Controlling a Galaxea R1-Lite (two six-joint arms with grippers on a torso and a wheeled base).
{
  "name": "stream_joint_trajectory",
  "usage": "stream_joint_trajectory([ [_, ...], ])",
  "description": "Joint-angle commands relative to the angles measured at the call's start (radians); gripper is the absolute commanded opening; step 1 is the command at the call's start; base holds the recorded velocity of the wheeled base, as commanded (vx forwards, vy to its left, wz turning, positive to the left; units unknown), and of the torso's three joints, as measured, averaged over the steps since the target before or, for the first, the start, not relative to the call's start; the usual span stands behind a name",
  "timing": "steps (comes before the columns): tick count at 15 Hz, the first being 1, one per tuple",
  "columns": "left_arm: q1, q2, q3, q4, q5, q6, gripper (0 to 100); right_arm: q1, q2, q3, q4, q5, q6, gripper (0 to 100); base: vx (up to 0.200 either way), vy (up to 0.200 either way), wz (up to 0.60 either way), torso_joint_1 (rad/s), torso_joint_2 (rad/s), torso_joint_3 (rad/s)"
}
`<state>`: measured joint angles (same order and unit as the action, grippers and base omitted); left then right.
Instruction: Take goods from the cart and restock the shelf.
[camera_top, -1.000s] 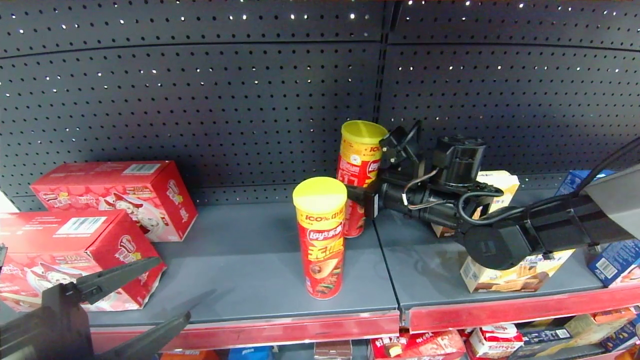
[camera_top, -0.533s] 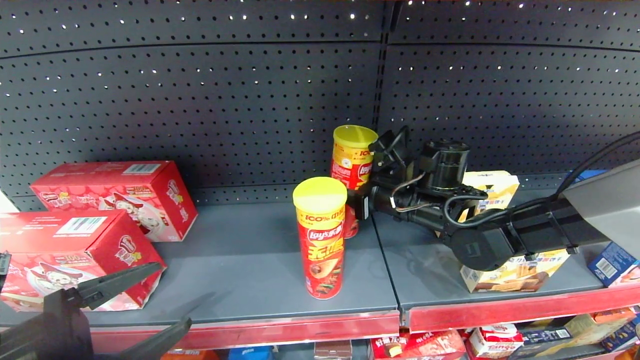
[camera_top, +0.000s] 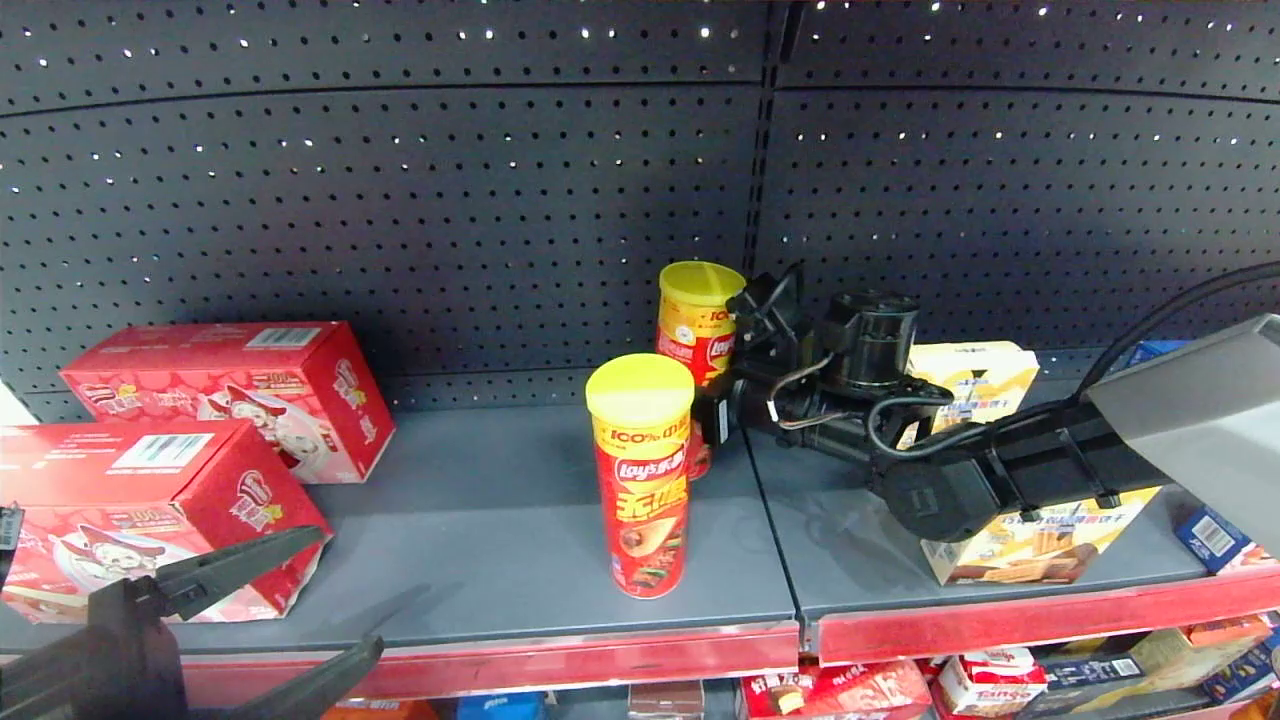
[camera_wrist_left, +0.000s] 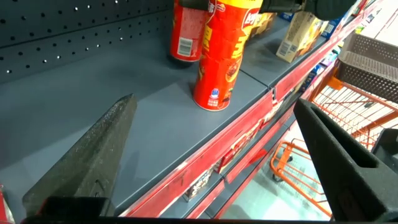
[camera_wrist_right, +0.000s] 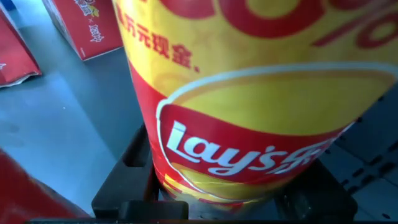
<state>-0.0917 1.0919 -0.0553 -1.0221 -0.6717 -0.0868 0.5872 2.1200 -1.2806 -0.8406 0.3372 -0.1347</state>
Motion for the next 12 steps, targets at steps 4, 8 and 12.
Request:
stream_joint_trajectory([
  [4, 0.000, 0.003, -0.001, 0.000, 0.000, -0.001, 100, -0.003, 0.026, -0.009, -0.003, 0.002, 0.000, 0, 0.000, 0.000, 0.00, 0.000, 0.00, 0.000],
  [8, 0.000, 0.003, -0.001, -0.001, 0.000, -0.001, 100, -0.006, 0.041, -0.016, -0.006, 0.003, -0.002, 0, 0.000, 0.000, 0.00, 0.000, 0.00, 0.000],
  [12, 0.000, 0.003, -0.001, -0.001, 0.000, -0.001, 100, -0.006, 0.046, -0.020, -0.006, 0.003, 0.000, 0, 0.000, 0.000, 0.00, 0.000, 0.00, 0.000],
])
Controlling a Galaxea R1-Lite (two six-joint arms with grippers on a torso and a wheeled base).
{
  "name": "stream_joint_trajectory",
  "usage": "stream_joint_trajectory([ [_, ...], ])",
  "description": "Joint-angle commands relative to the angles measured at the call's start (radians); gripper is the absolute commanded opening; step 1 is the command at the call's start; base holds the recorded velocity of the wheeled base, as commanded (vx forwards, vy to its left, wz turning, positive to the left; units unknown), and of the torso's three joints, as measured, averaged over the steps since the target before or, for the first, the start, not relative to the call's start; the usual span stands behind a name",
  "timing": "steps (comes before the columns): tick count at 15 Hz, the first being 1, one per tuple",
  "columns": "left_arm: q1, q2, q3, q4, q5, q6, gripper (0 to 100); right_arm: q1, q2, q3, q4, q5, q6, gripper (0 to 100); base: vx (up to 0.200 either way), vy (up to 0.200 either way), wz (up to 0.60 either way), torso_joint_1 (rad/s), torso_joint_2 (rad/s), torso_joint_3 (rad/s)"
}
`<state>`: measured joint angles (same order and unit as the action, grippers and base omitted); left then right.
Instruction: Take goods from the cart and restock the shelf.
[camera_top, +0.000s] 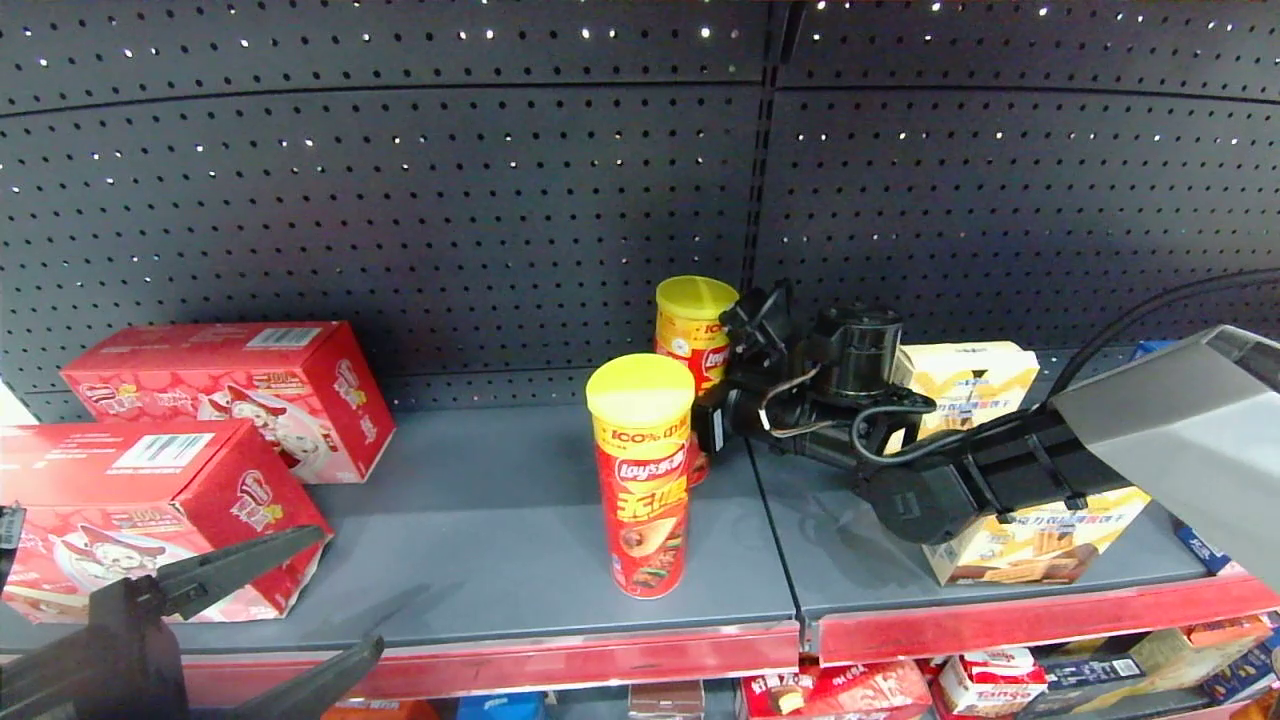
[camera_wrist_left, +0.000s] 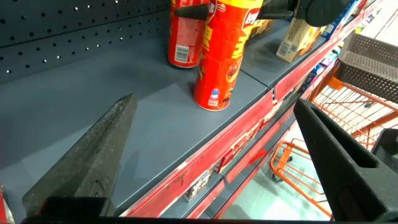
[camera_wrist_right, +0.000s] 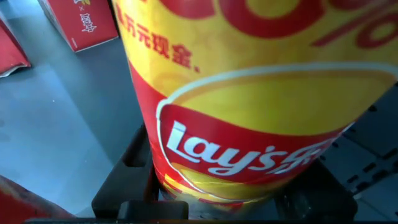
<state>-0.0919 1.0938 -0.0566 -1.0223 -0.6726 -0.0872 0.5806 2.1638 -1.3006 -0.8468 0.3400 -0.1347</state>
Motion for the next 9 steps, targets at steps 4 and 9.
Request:
stream_joint_trajectory([
  [4, 0.000, 0.003, 0.000, -0.001, -0.001, 0.000, 100, 0.004, 0.028, -0.032, 0.000, 0.001, 0.000, 0, 0.000, 0.000, 0.00, 0.000, 0.00, 0.000],
  [9, 0.001, 0.001, 0.000, -0.001, -0.002, 0.000, 100, 0.008, 0.030, -0.029, -0.001, -0.001, 0.000, 100, 0.000, 0.000, 0.00, 0.000, 0.00, 0.000],
])
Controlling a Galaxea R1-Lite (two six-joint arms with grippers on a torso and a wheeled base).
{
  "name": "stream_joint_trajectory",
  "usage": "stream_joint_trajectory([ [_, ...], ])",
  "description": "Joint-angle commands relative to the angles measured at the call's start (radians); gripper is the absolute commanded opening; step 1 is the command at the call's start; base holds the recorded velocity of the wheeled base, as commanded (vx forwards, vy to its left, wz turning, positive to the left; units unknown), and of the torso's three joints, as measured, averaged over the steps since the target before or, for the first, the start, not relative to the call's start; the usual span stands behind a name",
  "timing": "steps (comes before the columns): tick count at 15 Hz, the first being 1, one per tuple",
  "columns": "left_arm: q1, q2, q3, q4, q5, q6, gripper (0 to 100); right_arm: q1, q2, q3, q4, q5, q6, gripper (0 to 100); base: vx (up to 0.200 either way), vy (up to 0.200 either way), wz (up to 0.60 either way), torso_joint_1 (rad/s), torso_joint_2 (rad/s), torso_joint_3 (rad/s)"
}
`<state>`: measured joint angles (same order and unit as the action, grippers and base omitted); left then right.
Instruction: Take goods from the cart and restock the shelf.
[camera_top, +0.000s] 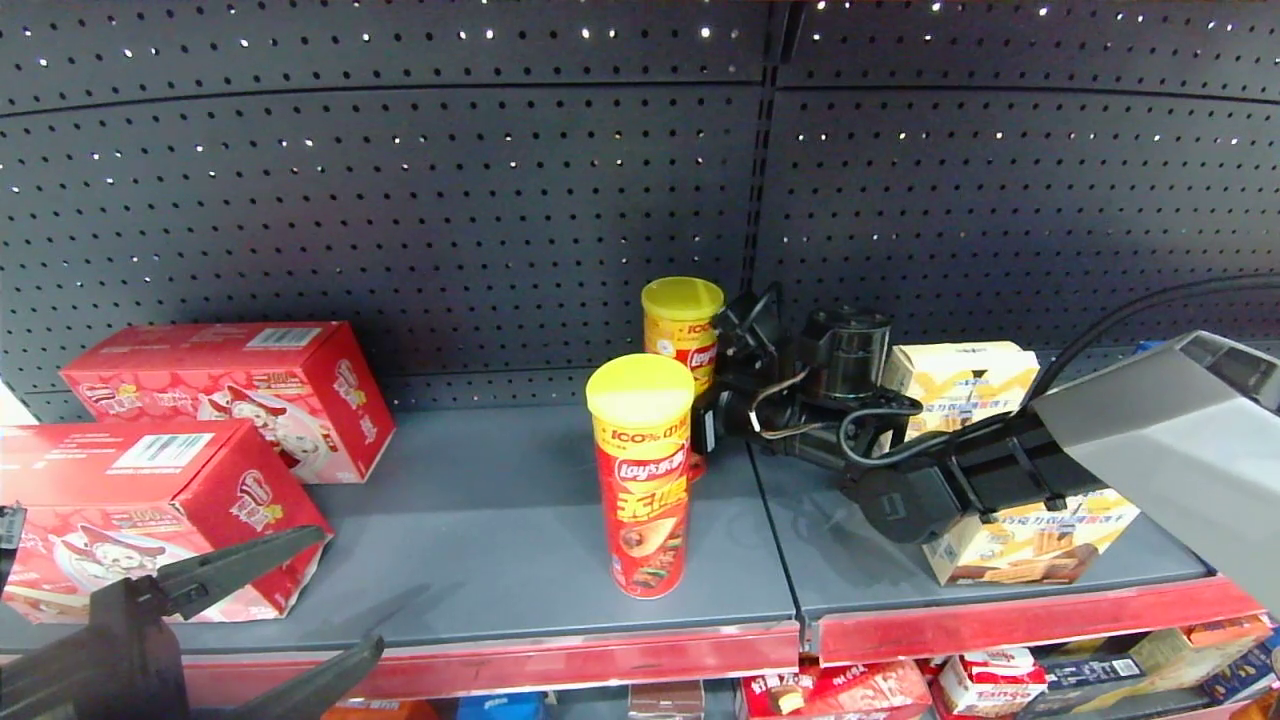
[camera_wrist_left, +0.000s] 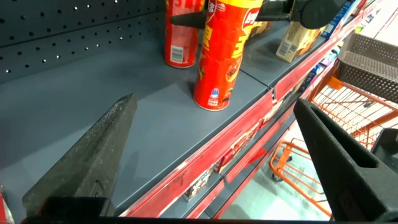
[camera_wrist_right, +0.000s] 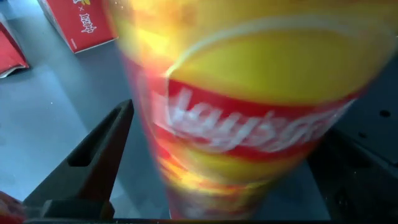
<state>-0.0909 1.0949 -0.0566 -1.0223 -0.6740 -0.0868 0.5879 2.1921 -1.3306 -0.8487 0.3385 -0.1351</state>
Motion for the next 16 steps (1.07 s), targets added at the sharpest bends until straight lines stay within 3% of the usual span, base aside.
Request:
stream_joint_trajectory([
  [1, -0.001, 0.000, 0.000, -0.001, -0.001, -0.001, 100, 0.001, -0.002, 0.008, -0.001, -0.001, -0.001, 100, 0.000, 0.000, 0.00, 0.000, 0.00, 0.000],
  [10, 0.002, -0.012, 0.021, -0.001, 0.001, -0.001, 100, -0.008, -0.114, 0.157, -0.003, -0.072, -0.001, 100, 0.000, 0.000, 0.00, 0.000, 0.00, 0.000],
  [16, 0.002, -0.013, 0.024, -0.001, -0.001, -0.001, 100, -0.020, -0.080, 0.131, 0.000, -0.119, -0.003, 100, 0.000, 0.000, 0.00, 0.000, 0.00, 0.000],
])
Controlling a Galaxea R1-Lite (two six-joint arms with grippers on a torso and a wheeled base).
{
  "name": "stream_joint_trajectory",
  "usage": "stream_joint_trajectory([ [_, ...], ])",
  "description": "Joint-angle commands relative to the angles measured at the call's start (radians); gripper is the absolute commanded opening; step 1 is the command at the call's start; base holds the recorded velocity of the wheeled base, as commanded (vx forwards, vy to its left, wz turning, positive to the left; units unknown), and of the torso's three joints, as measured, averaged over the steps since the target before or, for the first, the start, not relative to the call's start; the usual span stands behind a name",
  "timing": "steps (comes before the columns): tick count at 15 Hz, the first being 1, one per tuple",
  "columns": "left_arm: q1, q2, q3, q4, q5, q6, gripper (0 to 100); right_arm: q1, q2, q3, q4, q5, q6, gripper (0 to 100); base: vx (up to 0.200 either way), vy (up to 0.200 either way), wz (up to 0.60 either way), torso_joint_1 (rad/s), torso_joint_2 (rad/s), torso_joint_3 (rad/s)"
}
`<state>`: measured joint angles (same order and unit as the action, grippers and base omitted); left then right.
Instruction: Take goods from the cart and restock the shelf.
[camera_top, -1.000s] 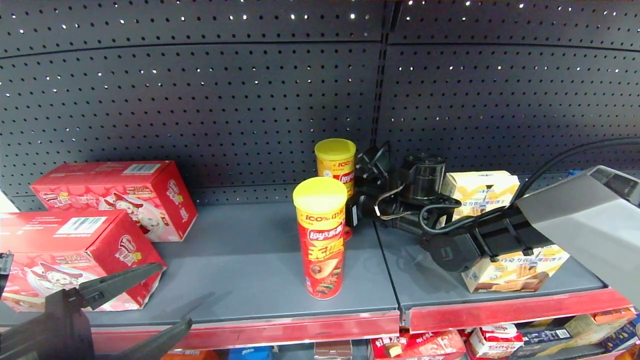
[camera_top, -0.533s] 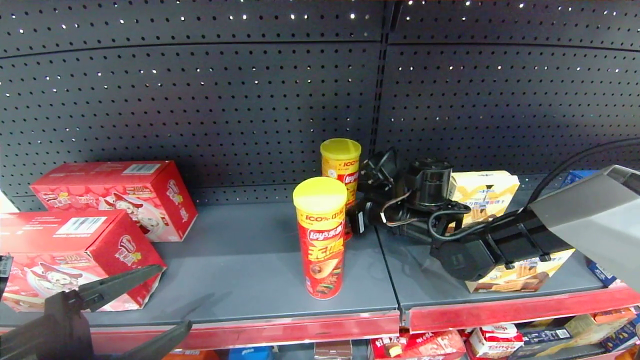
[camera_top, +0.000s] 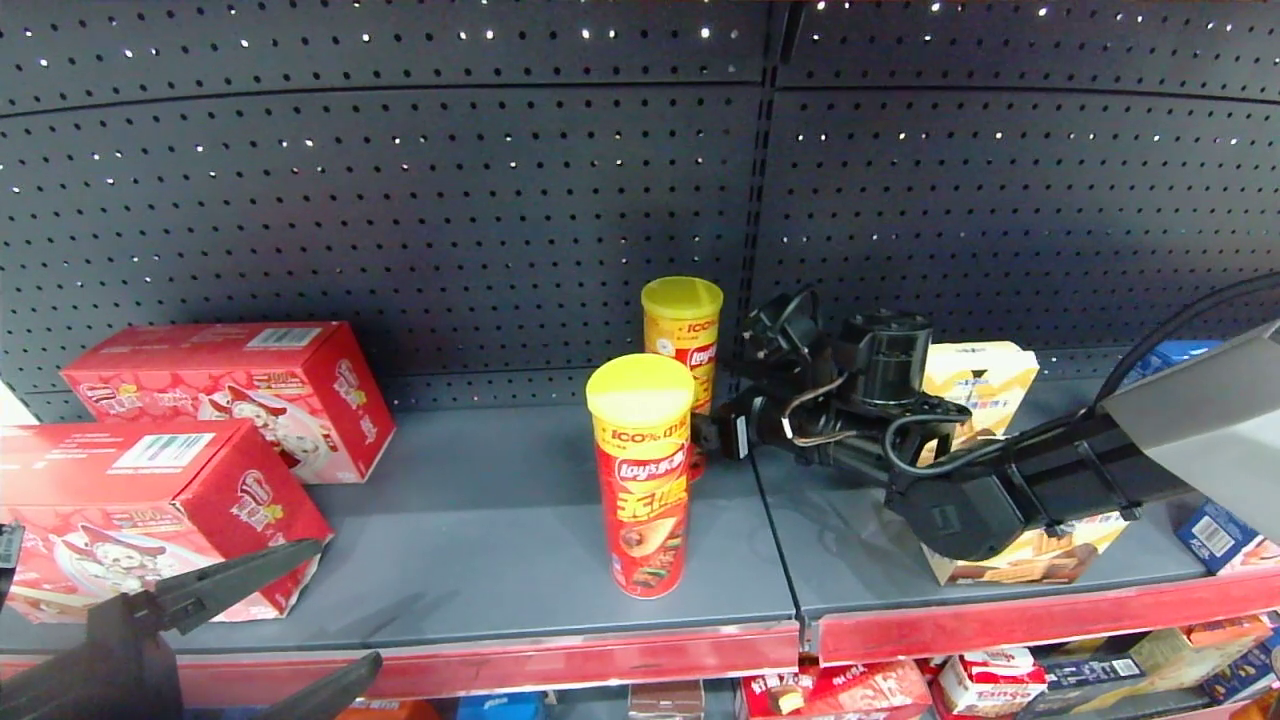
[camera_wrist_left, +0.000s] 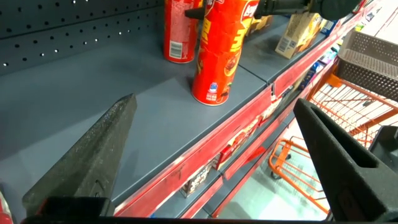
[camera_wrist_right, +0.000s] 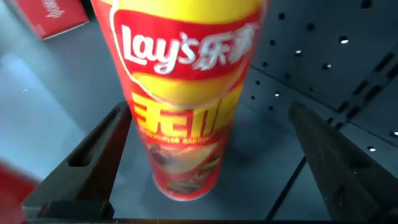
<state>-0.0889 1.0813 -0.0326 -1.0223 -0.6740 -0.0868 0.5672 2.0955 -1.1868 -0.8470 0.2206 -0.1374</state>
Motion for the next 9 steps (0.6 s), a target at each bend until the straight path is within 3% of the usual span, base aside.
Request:
stream_joint_trajectory([
  [1, 0.000, 0.002, -0.001, -0.001, 0.001, -0.001, 100, 0.000, 0.018, -0.016, 0.002, -0.007, -0.001, 100, 0.000, 0.000, 0.00, 0.000, 0.00, 0.000],
  [9, 0.000, 0.006, -0.001, -0.001, -0.001, -0.001, 100, 0.017, 0.077, -0.100, 0.002, -0.041, 0.001, 100, 0.000, 0.000, 0.00, 0.000, 0.00, 0.000],
])
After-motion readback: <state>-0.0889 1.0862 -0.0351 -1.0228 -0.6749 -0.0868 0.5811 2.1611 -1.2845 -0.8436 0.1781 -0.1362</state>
